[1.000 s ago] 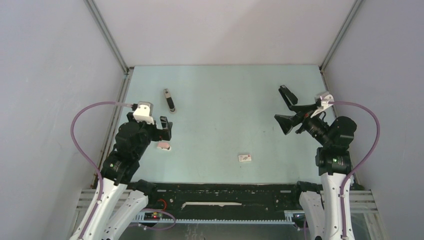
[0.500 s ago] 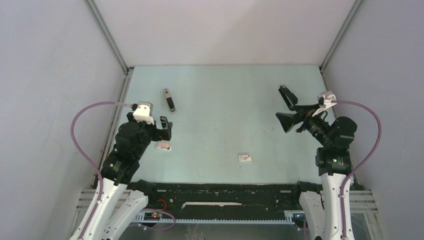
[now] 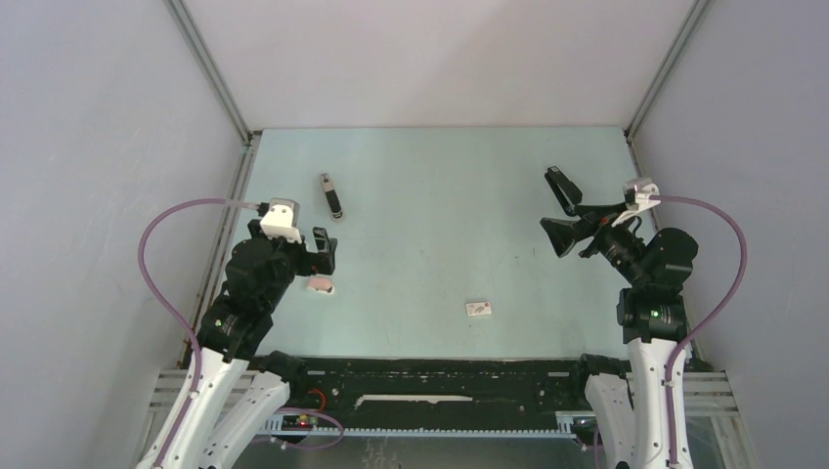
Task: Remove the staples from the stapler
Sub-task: Reset both arms
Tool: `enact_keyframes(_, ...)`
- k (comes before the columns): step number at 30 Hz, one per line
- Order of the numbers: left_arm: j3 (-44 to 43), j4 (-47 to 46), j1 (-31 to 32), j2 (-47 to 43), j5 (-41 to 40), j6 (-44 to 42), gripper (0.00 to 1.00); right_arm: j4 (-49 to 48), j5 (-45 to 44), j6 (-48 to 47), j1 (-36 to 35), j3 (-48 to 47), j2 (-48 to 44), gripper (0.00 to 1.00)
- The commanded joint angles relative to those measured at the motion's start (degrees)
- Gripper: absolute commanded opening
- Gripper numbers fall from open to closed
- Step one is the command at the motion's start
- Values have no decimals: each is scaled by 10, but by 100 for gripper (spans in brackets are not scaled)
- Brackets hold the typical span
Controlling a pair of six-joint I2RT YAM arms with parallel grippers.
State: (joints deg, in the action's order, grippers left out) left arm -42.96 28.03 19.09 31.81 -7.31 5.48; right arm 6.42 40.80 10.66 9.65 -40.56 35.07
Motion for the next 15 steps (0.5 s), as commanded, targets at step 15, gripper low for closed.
enact_keyframes(15,9,-11,-4,-4,-3,-14,100,-24,-9,10,-2,1,-2,100)
